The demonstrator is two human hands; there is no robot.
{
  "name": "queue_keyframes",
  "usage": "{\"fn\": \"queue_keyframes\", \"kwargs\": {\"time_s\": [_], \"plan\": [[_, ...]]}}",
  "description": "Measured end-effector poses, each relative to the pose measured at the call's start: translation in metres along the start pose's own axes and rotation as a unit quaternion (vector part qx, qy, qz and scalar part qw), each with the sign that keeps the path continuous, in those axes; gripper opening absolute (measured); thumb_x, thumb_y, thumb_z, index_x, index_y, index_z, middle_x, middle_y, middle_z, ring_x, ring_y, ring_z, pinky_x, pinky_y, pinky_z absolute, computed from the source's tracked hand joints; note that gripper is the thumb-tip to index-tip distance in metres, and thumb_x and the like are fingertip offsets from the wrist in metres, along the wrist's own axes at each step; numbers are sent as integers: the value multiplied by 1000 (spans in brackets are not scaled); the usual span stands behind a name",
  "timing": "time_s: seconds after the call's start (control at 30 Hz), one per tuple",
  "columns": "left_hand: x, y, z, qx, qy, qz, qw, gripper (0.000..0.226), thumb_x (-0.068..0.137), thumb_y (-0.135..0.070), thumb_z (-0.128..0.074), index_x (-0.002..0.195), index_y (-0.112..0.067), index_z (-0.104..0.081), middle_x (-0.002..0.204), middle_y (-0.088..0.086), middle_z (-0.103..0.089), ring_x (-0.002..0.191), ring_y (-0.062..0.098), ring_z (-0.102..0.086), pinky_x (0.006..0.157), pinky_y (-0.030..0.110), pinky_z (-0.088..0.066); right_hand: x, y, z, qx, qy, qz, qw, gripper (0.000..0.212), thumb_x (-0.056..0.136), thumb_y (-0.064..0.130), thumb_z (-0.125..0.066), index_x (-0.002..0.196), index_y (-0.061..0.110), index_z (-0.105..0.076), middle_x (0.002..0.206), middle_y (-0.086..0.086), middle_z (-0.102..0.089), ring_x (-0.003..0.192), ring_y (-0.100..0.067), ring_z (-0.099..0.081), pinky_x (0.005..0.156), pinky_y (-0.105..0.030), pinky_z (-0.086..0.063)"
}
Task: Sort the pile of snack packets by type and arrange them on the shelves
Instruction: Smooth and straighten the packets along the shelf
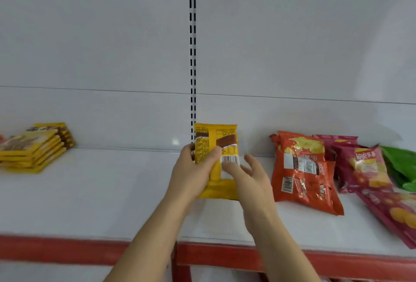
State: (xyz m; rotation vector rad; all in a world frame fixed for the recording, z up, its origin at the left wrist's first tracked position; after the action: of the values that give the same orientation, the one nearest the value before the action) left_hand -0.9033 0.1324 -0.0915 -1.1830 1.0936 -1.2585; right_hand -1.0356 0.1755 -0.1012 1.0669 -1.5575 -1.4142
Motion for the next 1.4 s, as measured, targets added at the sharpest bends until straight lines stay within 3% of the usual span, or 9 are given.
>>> {"fn": "queue_keyframes", "kwargs": {"time_s": [0.27,0.47,0.67,0.8,0.9,1.07,1.13,1.23,1.4], "plan": [[-58,1,88,-92,-31,-19,995,45,85,-58,-74,124,-38,-63,107,-11,-78,96,14,-77,90,50,-61,-69,-1,-64,-4,138,67,988,29,98,20,-59,123,33,-65,102,12,-75,95,-4,-70,70,-15,-50],[-84,18,193,-180,-13,0,984,48,87,-49,-73,131,-32,-63,119,4,-76,107,28,-75,98,57,-55,-126,-16,-150,-32,116,113,986,14,101,34,-51,111,36,-61,87,23,-70,79,5,-66,62,-12,-47],[-106,43,325,-176,9,-12,984,75,78,-47,-81,145,-38,-47,129,-4,-72,115,20,-72,100,51,-56,-187,-42,-260,-30,54,67,996,13,100,36,-52,99,27,-61,81,11,-72,75,-10,-69,76,-46,-58],[-112,55,395,-188,2,7,982,81,72,-36,-83,145,-37,-47,126,-2,-74,113,23,-73,99,52,-56,-213,-52,-313,18,48,-2,999,20,100,39,-55,97,21,-64,79,7,-73,81,-23,-74,74,-51,-61],[-106,63,432,-162,-56,11,985,63,87,-25,-79,140,-42,-51,115,-13,-76,105,13,-74,95,46,-58,-216,-45,-332,39,36,-4,999,20,97,37,-60,100,18,-65,84,0,-76,81,-21,-75,72,-46,-59],[-82,68,463,-101,-151,-15,983,73,90,-31,-77,147,-50,-36,102,-28,-72,100,8,-73,85,43,-60,-216,-21,-361,-117,-14,226,967,16,85,35,-72,91,33,-57,108,24,-69,93,1,-65,75,-24,-48],[-72,66,460,-130,-140,-20,981,69,90,-31,-77,146,-48,-40,106,-23,-74,100,10,-74,87,48,-61,-219,-28,-384,-203,32,318,926,21,83,49,-69,96,40,-55,127,28,-60,113,3,-59,88,-22,-48],[-57,58,459,-164,-110,-25,980,56,94,-19,-71,140,-42,-50,108,-7,-78,99,22,-76,88,56,-60,-214,-44,-402,-217,94,363,901,35,88,69,-52,110,44,-63,146,21,-47,137,-14,-46,101,-42,-51],[-31,58,469,-211,-88,-16,973,57,95,-10,-68,145,-33,-51,120,5,-75,103,31,-76,84,54,-61,-185,-49,-408,-199,63,382,900,27,90,39,-67,115,46,-67,145,24,-40,131,-13,-48,85,-28,-57]]}}
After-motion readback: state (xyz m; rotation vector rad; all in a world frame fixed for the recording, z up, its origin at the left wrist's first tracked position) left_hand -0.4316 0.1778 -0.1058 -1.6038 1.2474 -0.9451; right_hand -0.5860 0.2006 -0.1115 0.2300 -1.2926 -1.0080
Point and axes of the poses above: each hand's wrist, its own x-axis towards the middle knuckle, its own z-axis out of the back of the hand, y = z × x, the point moved 3 cm from there along x, towards the middle knuckle
